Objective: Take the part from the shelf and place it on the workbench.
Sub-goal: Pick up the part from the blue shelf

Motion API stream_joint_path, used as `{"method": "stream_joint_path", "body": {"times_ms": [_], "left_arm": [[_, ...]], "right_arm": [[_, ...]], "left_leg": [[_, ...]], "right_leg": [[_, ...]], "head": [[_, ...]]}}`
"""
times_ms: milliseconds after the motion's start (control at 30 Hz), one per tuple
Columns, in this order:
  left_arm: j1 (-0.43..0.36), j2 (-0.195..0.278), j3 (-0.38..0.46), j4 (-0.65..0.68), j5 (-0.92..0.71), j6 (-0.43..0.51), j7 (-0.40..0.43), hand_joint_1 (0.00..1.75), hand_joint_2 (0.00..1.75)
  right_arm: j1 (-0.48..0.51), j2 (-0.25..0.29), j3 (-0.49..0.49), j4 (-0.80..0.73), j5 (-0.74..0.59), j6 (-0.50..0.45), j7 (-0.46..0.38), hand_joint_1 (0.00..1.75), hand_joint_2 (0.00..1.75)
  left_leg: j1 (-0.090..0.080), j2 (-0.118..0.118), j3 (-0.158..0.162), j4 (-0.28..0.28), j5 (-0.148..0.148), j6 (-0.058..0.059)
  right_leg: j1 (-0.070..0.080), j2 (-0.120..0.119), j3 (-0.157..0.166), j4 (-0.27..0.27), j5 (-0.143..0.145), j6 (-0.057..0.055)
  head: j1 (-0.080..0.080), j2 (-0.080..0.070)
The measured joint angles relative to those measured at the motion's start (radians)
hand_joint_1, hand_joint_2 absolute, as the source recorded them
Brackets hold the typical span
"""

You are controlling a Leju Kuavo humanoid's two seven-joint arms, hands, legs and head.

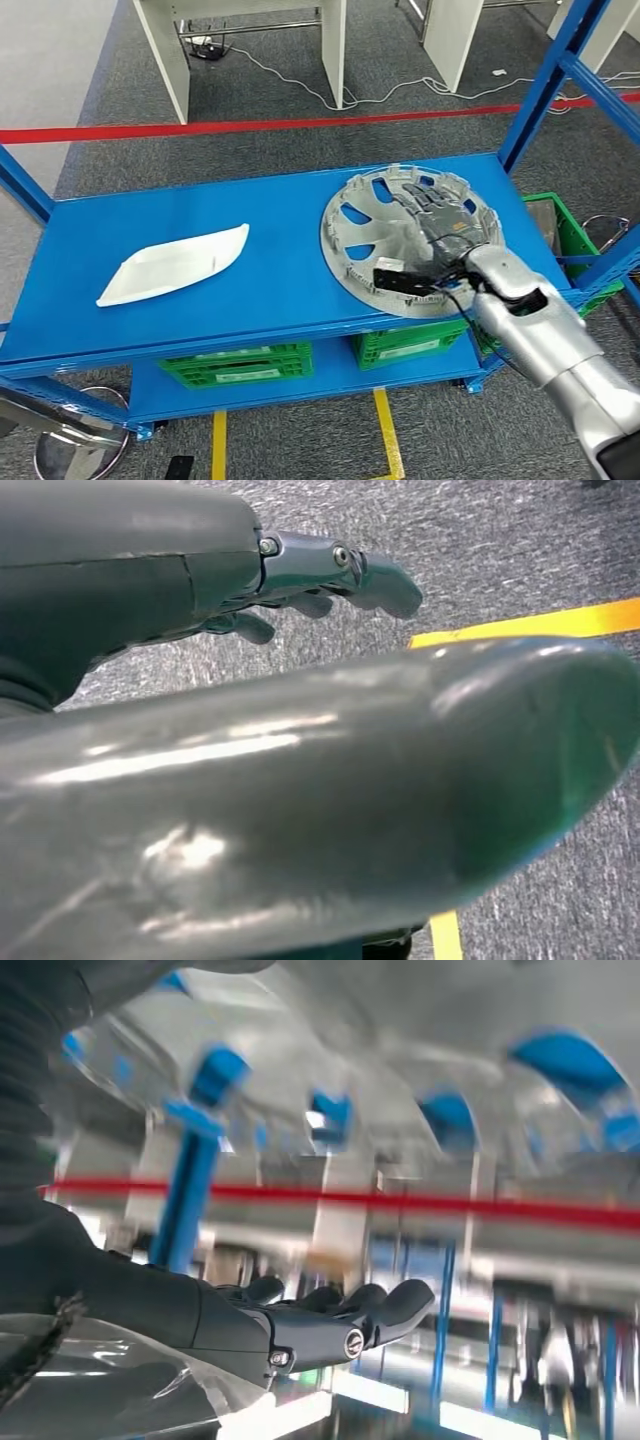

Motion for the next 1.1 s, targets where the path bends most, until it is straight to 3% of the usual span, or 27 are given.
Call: {"method": "stream_joint_path", "body": {"times_ms": [100, 133, 167, 200, 233, 300, 333, 433, 500, 567, 633, 667, 700, 733, 800, 867, 1000, 1033, 1100], "left_arm": [[0.001, 0.001, 0.007, 0.000, 0.004, -0.008, -0.007, 0.00, 0.00], [0.002, 0.001, 0.010, 0.000, 0.004, -0.011, -0.009, 0.00, 0.00], [0.003, 0.002, 0.013, 0.000, 0.004, -0.013, -0.011, 0.00, 0.00], [0.003, 0.002, 0.015, 0.000, 0.004, -0.014, -0.013, 0.00, 0.00], [0.003, 0.002, 0.016, 0.000, 0.003, -0.015, -0.015, 0.00, 0.00], [0.003, 0.003, 0.018, 0.000, 0.003, -0.017, -0.019, 0.00, 0.00], [0.003, 0.003, 0.018, 0.000, 0.002, -0.018, -0.021, 0.00, 0.00], [0.003, 0.003, 0.022, 0.000, 0.000, -0.018, -0.024, 0.00, 0.00], [0.004, 0.002, 0.024, 0.000, -0.001, -0.018, -0.024, 0.00, 0.00], [0.002, 0.001, 0.025, 0.000, -0.001, -0.018, -0.024, 0.00, 0.00], [0.002, 0.001, 0.026, 0.000, -0.001, -0.018, -0.024, 0.00, 0.00], [0.003, 0.001, 0.026, 0.000, -0.001, -0.019, -0.024, 0.00, 0.00], [0.003, 0.001, 0.027, 0.000, -0.001, -0.019, -0.024, 0.00, 0.00], [0.003, 0.001, 0.027, 0.000, -0.001, -0.020, -0.024, 0.00, 0.00], [0.002, 0.000, 0.029, 0.000, -0.001, -0.021, -0.024, 0.00, 0.00], [0.002, 0.000, 0.030, 0.000, -0.002, -0.022, -0.024, 0.00, 0.00], [0.003, 0.001, 0.033, 0.000, -0.009, -0.022, -0.023, 0.00, 0.00], [0.002, 0.001, 0.033, 0.000, -0.010, -0.021, -0.023, 0.00, 0.00], [0.002, 0.002, 0.033, 0.000, -0.013, -0.020, -0.021, 0.00, 0.00]], "right_arm": [[-0.013, -0.054, 0.003, -0.056, -0.106, 0.134, 0.000, 0.00, 1.75], [-0.017, -0.073, 0.007, -0.072, -0.147, 0.179, 0.004, 0.00, 1.75], [-0.021, -0.093, 0.012, -0.088, -0.186, 0.218, 0.008, 0.00, 1.75], [-0.026, -0.114, 0.020, -0.105, -0.226, 0.252, 0.013, 0.00, 1.75], [-0.032, -0.134, 0.027, -0.121, -0.264, 0.280, 0.018, 0.00, 1.75], [-0.049, -0.174, 0.045, -0.149, -0.333, 0.323, 0.027, 0.00, 1.75], [-0.059, -0.193, 0.056, -0.160, -0.361, 0.338, 0.031, 0.00, 1.75], [-0.078, -0.243, 0.090, -0.186, -0.413, 0.359, 0.042, 0.00, 1.75], [-0.083, -0.269, 0.108, -0.201, -0.429, 0.361, 0.046, 0.00, 1.75], [-0.089, -0.289, 0.122, -0.209, -0.436, 0.361, 0.047, 0.00, 1.75], [-0.090, -0.302, 0.135, -0.212, -0.438, 0.361, 0.047, 0.00, 1.75], [-0.088, -0.307, 0.142, -0.213, -0.438, 0.361, 0.047, 0.00, 1.75], [-0.088, -0.311, 0.148, -0.214, -0.438, 0.361, 0.047, 0.00, 1.75], [-0.088, -0.315, 0.152, -0.216, -0.438, 0.361, 0.047, 0.00, 1.75], [-0.092, -0.322, 0.158, -0.220, -0.440, 0.361, 0.048, 0.00, 1.75], [-0.097, -0.328, 0.164, -0.224, -0.448, 0.364, 0.053, 0.00, 1.75], [-0.098, -0.350, 0.189, -0.232, -0.477, 0.375, 0.061, 0.00, 1.75], [-0.098, -0.357, 0.194, -0.235, -0.481, 0.375, 0.061, 0.00, 1.75], [-0.095, -0.365, 0.204, -0.239, -0.486, 0.372, 0.061, 0.00, 1.75]], "left_leg": [[0.006, 0.001, -0.077, 0.179, -0.091, -0.015], [0.007, 0.001, -0.104, 0.238, -0.111, -0.017], [0.008, 0.001, -0.118, 0.267, -0.112, -0.018], [0.009, 0.001, -0.113, 0.255, -0.093, -0.017], [0.009, 0.001, -0.091, 0.205, -0.058, -0.013], [0.006, 0.001, -0.027, 0.064, 0.011, -0.001], [0.004, 0.001, -0.004, 0.012, 0.026, 0.004], [0.001, 0.001, 0.010, -0.029, 0.024, 0.016], [0.004, 0.001, 0.014, -0.039, 0.031, 0.028], [0.007, 0.001, 0.018, -0.047, 0.036, 0.038], [0.006, 0.002, 0.017, -0.047, 0.036, 0.040], [0.006, 0.002, 0.017, -0.046, 0.036, 0.041], [0.006, 0.002, 0.018, -0.045, 0.035, 0.040], [0.007, 0.002, 0.018, -0.044, 0.034, 0.039], [0.006, 0.001, 0.017, -0.036, 0.028, 0.031], [0.002, 0.000, 0.012, -0.026, 0.023, 0.020], [0.002, -0.001, 0.005, -0.014, 0.015, 0.003], [0.003, 0.000, -0.004, 0.009, -0.002, -0.002], [0.006, 0.001, -0.049, 0.112, -0.058, -0.012]], "right_leg": [[-0.003, -0.002, 0.001, -0.001, -0.001, -0.008], [-0.003, -0.003, 0.002, -0.001, -0.001, -0.008], [-0.003, -0.002, 0.002, -0.001, -0.001, -0.008], [-0.003, -0.002, 0.003, -0.001, -0.001, -0.008], [-0.003, -0.001, 0.005, -0.001, -0.002, -0.007], [-0.001, -0.001, 0.009, 0.000, -0.004, -0.003], [0.001, -0.002, 0.008, 0.000, -0.004, 0.000], [0.002, -0.004, 0.004, -0.003, -0.001, 0.017], [0.000, -0.004, -0.007, 0.013, -0.015, 0.026], [-0.002, -0.002, -0.051, 0.102, -0.065, 0.032], [-0.003, -0.002, -0.115, 0.235, -0.118, 0.037], [-0.003, -0.002, -0.135, 0.273, -0.124, 0.040], [-0.004, -0.002, -0.138, 0.274, -0.111, 0.042], [-0.006, -0.002, -0.120, 0.234, -0.082, 0.043], [-0.009, -0.003, -0.050, 0.097, -0.020, 0.045], [-0.009, -0.001, -0.005, 0.015, -0.001, 0.038], [-0.008, 0.001, -0.003, 0.008, -0.002, 0.015], [-0.010, 0.000, -0.002, 0.007, -0.001, 0.010], [-0.011, -0.002, -0.002, 0.006, -0.001, 0.003]], "head": [[-0.004, 0.000], [-0.004, 0.000], [-0.004, 0.000], [-0.004, 0.000], [-0.004, 0.000], [-0.004, 0.000], [-0.003, 0.000], [-0.002, 0.000], [-0.001, 0.000], [0.002, 0.000], [0.003, 0.000], [0.003, 0.000], [0.003, 0.000], [0.003, 0.000], [0.003, 0.000], [0.003, 0.000], [0.002, 0.000], [0.000, 0.000], [-0.003, 0.000]]}}
